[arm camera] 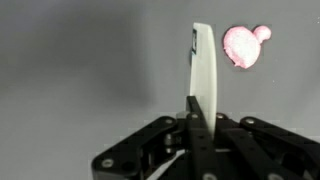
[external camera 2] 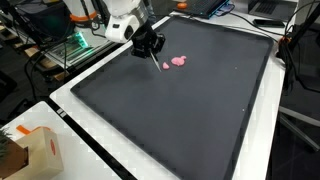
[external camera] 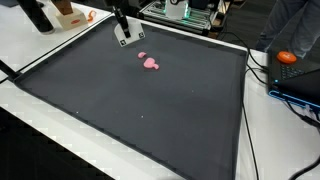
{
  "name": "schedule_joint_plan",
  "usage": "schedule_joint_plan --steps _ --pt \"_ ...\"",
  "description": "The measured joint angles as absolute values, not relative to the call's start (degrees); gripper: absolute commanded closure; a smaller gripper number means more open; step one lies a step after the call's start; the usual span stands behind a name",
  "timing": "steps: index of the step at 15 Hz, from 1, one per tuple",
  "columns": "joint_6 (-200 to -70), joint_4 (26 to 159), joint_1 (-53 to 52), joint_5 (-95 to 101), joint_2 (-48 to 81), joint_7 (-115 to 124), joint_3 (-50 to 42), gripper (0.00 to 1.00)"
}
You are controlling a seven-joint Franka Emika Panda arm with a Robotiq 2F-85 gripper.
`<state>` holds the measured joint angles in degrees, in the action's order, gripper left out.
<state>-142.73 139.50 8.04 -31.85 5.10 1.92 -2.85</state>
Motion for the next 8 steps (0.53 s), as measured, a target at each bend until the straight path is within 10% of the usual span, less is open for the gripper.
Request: schedule_joint_plan --steps 8 --pt "-146.4 143.0 6.1 -29.8 2.9 0.5 -2.8 0.99"
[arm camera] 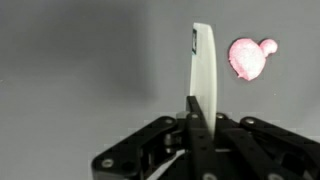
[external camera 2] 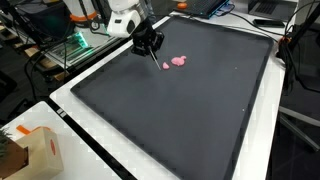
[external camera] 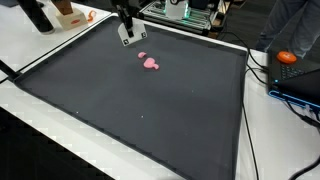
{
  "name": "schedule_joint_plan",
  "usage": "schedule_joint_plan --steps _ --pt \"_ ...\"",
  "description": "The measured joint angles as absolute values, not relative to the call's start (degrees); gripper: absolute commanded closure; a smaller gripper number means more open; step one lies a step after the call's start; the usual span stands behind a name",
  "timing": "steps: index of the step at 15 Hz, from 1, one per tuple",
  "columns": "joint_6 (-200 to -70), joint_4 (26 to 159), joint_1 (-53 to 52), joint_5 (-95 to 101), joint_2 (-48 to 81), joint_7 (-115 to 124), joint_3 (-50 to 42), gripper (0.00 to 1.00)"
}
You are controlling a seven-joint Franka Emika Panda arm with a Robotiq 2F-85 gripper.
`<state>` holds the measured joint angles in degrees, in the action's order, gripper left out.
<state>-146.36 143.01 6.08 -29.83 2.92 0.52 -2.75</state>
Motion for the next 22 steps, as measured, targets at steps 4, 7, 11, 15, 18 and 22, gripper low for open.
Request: schedule_joint_plan --steps 4,7,11,15,18,22 --pt "-147.5 144.2 5.2 -25.7 2.0 0.5 -2.7 0.99" --pt "-147.8 144.7 4.6 -21.8 1.4 0.6 -2.6 0.99" --pt "-148.0 144.7 3.7 -17.2 0.7 0.8 -2.4 0.99" --pt "-148.0 144.7 3.0 -13.2 -0.3 1.1 -2.0 0.99" --pt "-148.0 144.7 2.2 -10.3 -1.1 1.4 -1.4 0.99" --pt "-147.9 144.2 1.2 -5.9 -2.0 2.6 -0.2 0.99"
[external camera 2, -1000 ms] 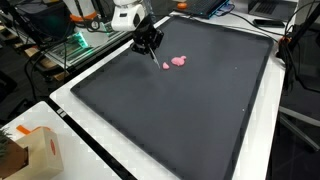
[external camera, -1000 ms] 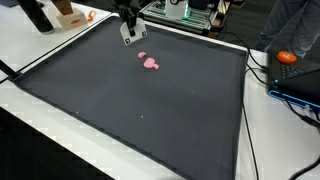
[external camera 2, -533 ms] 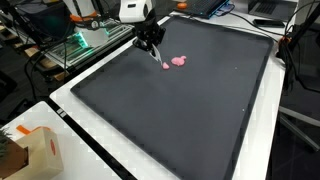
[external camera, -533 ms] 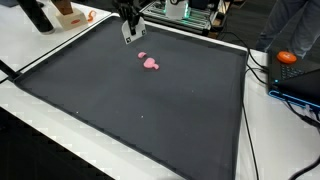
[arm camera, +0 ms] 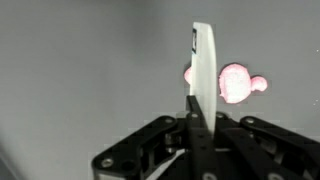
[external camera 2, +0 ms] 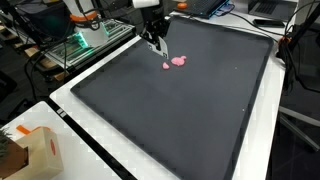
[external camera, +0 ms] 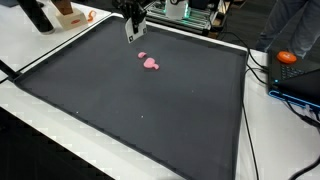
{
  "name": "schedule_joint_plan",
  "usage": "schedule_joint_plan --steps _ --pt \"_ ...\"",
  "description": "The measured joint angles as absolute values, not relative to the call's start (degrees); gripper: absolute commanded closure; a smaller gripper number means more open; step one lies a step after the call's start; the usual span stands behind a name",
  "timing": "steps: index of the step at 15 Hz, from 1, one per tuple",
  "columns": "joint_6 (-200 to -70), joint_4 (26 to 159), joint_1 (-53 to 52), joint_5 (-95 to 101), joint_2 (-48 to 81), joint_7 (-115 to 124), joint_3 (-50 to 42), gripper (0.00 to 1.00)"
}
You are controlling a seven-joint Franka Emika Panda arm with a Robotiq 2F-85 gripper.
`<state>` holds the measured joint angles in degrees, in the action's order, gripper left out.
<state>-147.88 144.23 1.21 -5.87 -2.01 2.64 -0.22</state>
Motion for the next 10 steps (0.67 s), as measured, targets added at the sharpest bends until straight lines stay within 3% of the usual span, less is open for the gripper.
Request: schedule_joint_plan --steps 10 --pt "-142.6 138.4 -2.5 1.1 -2.1 4.3 3.7 0.99"
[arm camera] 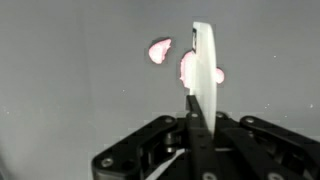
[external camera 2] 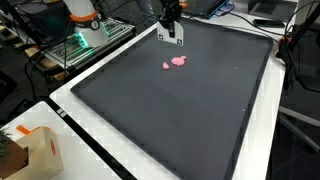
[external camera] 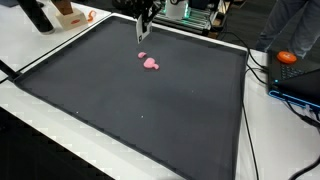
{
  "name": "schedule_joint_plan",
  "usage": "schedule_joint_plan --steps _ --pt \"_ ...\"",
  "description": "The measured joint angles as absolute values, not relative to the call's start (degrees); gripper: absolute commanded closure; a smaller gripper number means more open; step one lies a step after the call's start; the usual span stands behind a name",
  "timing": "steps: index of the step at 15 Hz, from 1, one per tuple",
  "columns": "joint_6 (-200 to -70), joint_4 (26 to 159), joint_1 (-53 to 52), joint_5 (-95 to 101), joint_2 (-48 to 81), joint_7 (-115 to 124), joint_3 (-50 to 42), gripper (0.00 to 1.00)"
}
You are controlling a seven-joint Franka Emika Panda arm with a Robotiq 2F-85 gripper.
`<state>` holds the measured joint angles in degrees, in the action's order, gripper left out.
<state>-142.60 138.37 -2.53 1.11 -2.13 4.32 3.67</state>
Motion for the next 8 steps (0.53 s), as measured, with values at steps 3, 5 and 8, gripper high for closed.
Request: schedule_joint_plan --steps 3,5,8 --pt "-141.6 136.7 -3.4 1.6 -2.0 4.3 4.5 0.99" --pt "-141.5 135.8 -3.9 2.2 -2.0 4.3 4.9 0.99" --pt "-141.5 134.7 -4.3 3.3 -1.8 4.3 5.4 0.96"
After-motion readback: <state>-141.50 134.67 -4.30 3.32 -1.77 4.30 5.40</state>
